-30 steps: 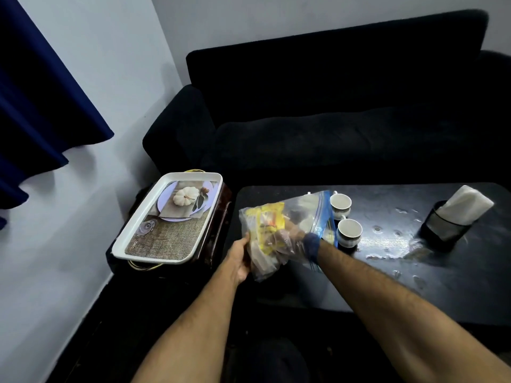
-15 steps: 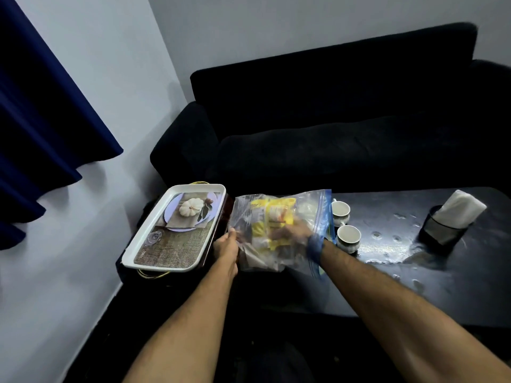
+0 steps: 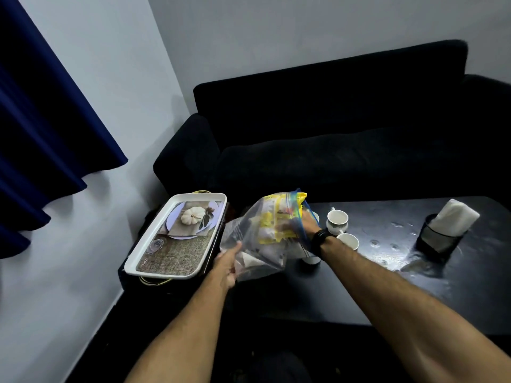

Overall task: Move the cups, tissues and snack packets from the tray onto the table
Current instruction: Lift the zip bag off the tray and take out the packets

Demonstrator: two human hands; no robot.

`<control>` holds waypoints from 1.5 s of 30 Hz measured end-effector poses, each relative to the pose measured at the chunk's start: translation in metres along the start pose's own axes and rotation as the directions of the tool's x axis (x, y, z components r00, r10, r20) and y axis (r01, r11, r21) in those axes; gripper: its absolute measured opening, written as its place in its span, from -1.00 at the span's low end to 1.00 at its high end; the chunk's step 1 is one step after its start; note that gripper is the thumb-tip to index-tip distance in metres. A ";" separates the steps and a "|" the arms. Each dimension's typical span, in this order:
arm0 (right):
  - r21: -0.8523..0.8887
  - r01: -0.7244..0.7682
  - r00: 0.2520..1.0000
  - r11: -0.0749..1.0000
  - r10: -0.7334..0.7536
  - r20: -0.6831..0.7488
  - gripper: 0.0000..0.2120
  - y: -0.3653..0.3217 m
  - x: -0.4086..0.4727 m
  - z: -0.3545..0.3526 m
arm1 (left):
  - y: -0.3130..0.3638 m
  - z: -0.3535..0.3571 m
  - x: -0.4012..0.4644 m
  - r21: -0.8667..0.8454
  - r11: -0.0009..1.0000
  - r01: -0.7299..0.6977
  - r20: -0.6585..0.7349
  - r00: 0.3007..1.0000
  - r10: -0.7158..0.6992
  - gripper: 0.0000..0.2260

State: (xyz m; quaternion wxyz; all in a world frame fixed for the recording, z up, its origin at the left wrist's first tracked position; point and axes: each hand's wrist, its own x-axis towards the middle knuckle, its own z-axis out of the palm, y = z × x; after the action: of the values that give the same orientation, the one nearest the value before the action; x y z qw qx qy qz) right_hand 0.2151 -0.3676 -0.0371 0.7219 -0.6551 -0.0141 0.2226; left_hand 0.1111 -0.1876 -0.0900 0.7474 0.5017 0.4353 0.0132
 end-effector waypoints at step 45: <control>-0.219 -0.065 0.997 0.973 0.072 0.028 -0.68 0.037 0.069 -0.025 | -0.051 0.039 0.062 0.224 0.969 -0.106 -0.513 0.833 0.210 -0.56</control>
State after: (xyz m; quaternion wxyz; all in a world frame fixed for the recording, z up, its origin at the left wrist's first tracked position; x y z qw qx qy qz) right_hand 0.2736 -0.3662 -0.0946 0.6371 -0.7264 -0.0289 0.2562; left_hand 0.1539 -0.2138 -0.1637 0.5436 0.5800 0.5815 0.1731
